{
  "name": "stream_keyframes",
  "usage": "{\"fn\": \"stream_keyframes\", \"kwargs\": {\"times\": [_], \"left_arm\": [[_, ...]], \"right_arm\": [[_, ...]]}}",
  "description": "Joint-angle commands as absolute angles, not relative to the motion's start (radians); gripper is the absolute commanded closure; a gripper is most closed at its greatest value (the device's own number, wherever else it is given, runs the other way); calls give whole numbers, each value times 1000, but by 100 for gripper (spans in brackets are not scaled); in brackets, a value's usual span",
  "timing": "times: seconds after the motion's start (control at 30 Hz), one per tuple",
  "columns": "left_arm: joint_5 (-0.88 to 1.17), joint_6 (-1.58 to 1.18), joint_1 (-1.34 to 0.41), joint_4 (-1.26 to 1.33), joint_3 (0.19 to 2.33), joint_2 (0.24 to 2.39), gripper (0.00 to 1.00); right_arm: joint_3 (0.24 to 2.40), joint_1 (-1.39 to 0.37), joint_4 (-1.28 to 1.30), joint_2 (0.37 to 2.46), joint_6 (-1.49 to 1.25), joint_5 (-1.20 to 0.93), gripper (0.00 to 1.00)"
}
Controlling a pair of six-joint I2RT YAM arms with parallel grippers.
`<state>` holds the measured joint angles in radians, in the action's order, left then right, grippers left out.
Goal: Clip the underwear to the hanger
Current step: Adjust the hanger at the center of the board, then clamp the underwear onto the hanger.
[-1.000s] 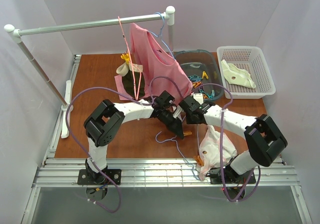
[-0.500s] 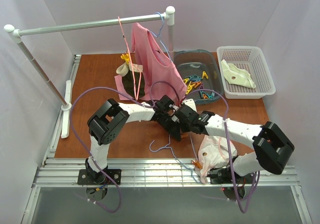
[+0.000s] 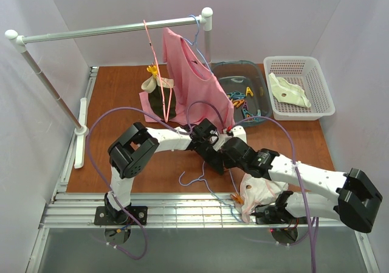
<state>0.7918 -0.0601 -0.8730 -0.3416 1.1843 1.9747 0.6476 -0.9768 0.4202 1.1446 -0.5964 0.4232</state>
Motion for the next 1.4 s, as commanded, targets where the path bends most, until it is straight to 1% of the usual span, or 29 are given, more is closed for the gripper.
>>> {"fn": "stream_keyframes", "kwargs": {"times": [0.0,0.2,0.23,0.37,0.47,0.57,0.63,0.8,0.9,1.13,1.23,1.27,1.33,1.37], "left_arm": [[747,-72,-873,-284,1186,1918,99],[703,-110,-868,-250,1089,1862,100],[700,-121,-865,-217,1072,1843,100],[677,-159,-853,-190,1026,1721,100],[654,-179,-848,-187,1012,1677,100],[644,-219,-828,-129,967,1649,100],[669,-268,-810,-65,925,1629,100],[719,-328,-799,30,885,1623,100],[741,-350,-799,87,859,1625,100],[767,-423,-793,216,801,1601,100],[778,-434,-788,238,793,1601,100],[782,-446,-787,247,787,1600,100],[795,-460,-779,281,772,1603,100],[808,-475,-778,291,767,1608,100]], "right_arm": [[649,-1019,368,1088,-621,368,48],[664,-1019,428,1063,-615,446,46],[663,-1016,439,1060,-618,475,44],[635,-989,462,1046,-638,489,43],[598,-937,469,1026,-649,491,41],[548,-835,468,999,-640,465,38],[516,-744,465,983,-627,437,38],[476,-637,451,969,-621,433,37],[466,-592,439,995,-614,407,36],[453,-578,413,1087,-626,391,36],[437,-578,403,1132,-630,341,50],[436,-577,396,1134,-635,338,69],[434,-577,397,1124,-634,345,90],[436,-577,399,1103,-627,347,98]]}}
